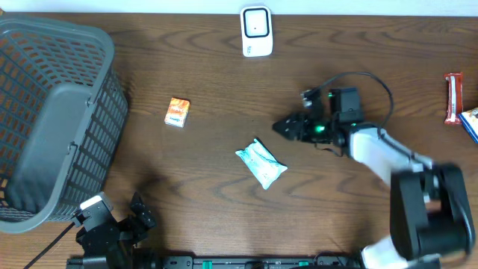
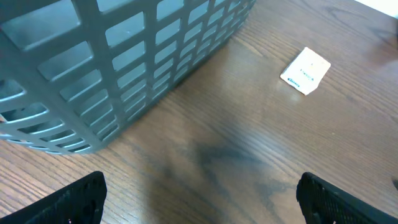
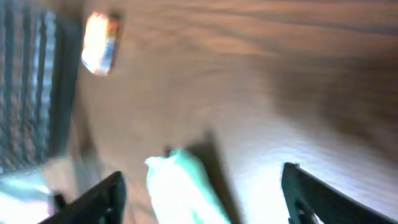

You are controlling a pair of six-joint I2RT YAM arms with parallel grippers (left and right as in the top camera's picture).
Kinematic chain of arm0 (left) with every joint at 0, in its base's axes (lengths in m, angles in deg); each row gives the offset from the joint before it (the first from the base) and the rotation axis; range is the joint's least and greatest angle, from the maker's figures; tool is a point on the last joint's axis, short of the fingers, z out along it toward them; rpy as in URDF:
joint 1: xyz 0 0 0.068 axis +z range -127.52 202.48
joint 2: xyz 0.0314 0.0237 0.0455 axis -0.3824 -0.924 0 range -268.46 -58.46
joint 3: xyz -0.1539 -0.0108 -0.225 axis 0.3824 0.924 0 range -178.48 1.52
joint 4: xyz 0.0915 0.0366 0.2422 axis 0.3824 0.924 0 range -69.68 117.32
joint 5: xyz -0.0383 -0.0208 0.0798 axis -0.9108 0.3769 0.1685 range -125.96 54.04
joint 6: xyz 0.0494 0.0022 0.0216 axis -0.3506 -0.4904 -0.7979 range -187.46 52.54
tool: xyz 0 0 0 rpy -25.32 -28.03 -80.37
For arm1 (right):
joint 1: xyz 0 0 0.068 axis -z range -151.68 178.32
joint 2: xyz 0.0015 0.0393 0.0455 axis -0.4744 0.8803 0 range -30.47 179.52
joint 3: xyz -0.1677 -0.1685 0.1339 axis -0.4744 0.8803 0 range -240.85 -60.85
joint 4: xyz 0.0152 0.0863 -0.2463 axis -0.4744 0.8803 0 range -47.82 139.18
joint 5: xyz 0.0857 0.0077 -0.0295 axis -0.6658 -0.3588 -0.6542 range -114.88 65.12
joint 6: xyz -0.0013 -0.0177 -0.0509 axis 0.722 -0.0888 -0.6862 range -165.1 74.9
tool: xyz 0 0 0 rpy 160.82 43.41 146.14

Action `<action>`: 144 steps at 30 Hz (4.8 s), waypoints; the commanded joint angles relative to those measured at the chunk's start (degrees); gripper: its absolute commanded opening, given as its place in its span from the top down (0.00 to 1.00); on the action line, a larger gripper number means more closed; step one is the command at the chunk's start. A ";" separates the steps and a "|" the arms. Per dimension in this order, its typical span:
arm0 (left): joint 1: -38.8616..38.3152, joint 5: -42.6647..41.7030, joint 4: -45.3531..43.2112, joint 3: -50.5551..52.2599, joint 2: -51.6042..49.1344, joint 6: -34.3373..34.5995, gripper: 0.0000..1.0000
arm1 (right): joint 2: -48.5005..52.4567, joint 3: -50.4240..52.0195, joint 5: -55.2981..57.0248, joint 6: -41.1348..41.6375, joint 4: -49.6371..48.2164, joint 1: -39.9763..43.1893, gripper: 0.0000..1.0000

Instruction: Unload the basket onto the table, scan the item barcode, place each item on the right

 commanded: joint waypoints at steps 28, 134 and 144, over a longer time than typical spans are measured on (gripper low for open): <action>0.20 0.33 -0.02 -0.09 0.02 0.07 0.02 | 19.78 -14.69 56.06 2.89 22.75 -38.71 0.79; 0.20 0.33 -0.02 -0.09 0.02 0.04 0.02 | 65.07 -109.98 -29.59 27.65 -15.78 9.77 0.99; 0.20 0.33 -0.02 -0.09 0.02 0.07 0.02 | 60.35 -110.01 -1.07 -7.78 37.77 12.96 0.98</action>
